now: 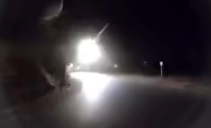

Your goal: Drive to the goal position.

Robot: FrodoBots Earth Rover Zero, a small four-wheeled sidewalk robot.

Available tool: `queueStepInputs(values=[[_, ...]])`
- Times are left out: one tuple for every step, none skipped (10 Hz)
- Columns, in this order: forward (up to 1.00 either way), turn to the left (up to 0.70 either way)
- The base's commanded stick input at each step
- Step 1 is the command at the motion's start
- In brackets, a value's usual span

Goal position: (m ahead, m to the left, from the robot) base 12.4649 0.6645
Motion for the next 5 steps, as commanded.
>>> queueStepInputs(values=[[1.0, 0.04], [1.0, 0.04], [1.0, 0.03], [1.0, 0.03], [1.0, 0.03]])
